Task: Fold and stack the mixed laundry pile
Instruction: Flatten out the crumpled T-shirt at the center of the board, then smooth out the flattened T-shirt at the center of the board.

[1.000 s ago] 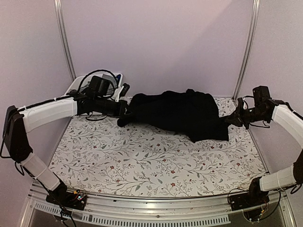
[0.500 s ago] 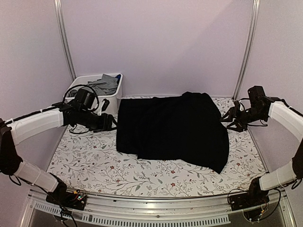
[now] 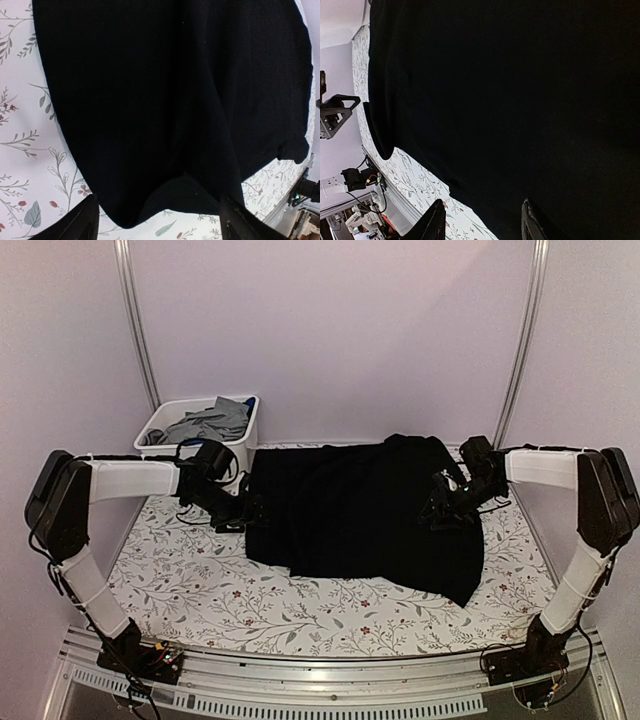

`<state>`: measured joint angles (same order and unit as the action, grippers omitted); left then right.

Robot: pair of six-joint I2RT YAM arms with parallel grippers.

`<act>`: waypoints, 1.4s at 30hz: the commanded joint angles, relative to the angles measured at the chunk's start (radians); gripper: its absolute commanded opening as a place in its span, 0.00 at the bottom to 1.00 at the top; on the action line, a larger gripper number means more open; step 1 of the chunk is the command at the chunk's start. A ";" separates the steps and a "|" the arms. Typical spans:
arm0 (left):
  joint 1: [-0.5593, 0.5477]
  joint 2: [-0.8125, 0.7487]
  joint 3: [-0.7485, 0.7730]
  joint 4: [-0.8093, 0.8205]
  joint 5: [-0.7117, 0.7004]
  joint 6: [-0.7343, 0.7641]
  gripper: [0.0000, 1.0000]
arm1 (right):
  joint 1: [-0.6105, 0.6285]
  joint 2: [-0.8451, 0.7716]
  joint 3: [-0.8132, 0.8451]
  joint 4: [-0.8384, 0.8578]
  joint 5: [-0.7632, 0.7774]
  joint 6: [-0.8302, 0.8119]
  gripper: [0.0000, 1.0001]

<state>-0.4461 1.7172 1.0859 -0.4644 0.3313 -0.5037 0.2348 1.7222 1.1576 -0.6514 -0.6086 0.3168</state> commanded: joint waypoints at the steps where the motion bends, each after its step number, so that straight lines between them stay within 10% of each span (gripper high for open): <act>1: -0.002 0.031 0.029 0.029 0.052 -0.043 0.87 | 0.037 0.063 0.028 0.016 0.010 -0.054 0.50; 17: -0.032 0.204 0.153 -0.120 0.126 0.035 0.78 | 0.065 0.153 -0.041 -0.004 0.069 -0.105 0.50; 21: -0.039 0.176 0.110 -0.122 0.138 0.034 0.61 | 0.066 0.158 -0.076 -0.002 0.057 -0.103 0.50; 28: -0.037 0.076 0.070 -0.219 0.045 0.019 0.00 | 0.065 0.118 -0.172 -0.013 0.011 -0.057 0.51; 39: -0.043 -0.171 -0.167 -0.415 -0.091 -0.217 0.00 | 0.066 0.010 -0.359 -0.091 0.028 0.023 0.57; 42: -0.034 -0.238 -0.267 -0.424 -0.127 -0.285 0.18 | 0.065 -0.034 -0.401 -0.131 0.043 0.032 0.61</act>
<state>-0.4801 1.5463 0.9184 -0.7994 0.2699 -0.6746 0.2920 1.6962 0.8482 -0.6155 -0.6716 0.3130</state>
